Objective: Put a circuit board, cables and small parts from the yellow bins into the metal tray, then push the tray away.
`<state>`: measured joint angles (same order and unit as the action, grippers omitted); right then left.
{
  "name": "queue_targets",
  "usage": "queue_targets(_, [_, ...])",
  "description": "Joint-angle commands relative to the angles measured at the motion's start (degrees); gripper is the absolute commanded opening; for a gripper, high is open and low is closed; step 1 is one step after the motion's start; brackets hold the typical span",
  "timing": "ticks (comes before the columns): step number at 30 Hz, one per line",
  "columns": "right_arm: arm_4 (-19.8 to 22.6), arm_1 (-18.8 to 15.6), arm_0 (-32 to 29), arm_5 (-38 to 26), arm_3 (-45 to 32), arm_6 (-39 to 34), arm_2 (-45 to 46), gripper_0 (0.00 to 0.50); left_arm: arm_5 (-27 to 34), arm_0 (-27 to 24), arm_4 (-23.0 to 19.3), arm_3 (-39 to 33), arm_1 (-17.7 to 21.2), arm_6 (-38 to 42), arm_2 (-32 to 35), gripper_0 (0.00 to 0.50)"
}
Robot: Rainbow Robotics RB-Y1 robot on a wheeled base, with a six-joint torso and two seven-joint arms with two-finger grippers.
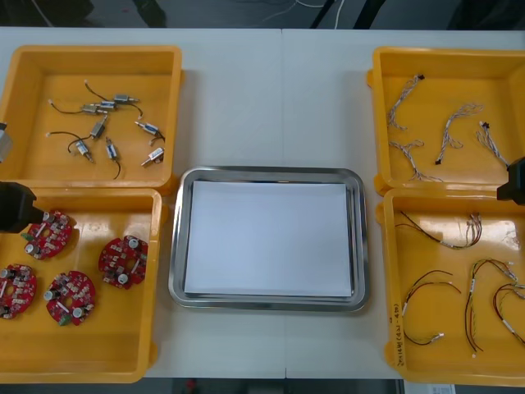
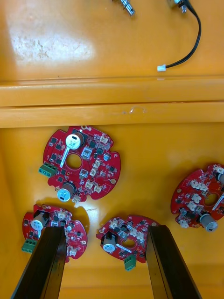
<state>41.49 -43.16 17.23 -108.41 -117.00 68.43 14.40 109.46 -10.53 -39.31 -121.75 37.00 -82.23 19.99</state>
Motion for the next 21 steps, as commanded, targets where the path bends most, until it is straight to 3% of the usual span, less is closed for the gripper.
queue_targets(1, [0.09, -2.54, -2.2, 0.84, -1.21, 3.73, 0.81, 0.5, 0.05, -1.51, -0.68, 0.9, 1.32, 3.83, -1.45, 0.5])
queue_targets(15, [2.55, -2.54, -12.57, 11.65, -1.91, 5.31, 0.81, 0.5, 0.14, -1.6, -4.1, 0.9, 4.58, 1.02, -1.89, 0.5])
queue_targets(21, [2.28, -2.01, -16.79, 14.63, -2.09, 4.96, 0.81, 0.5, -3.12, 0.69, -5.69, -0.06, 5.81, -4.08, -1.89, 0.5])
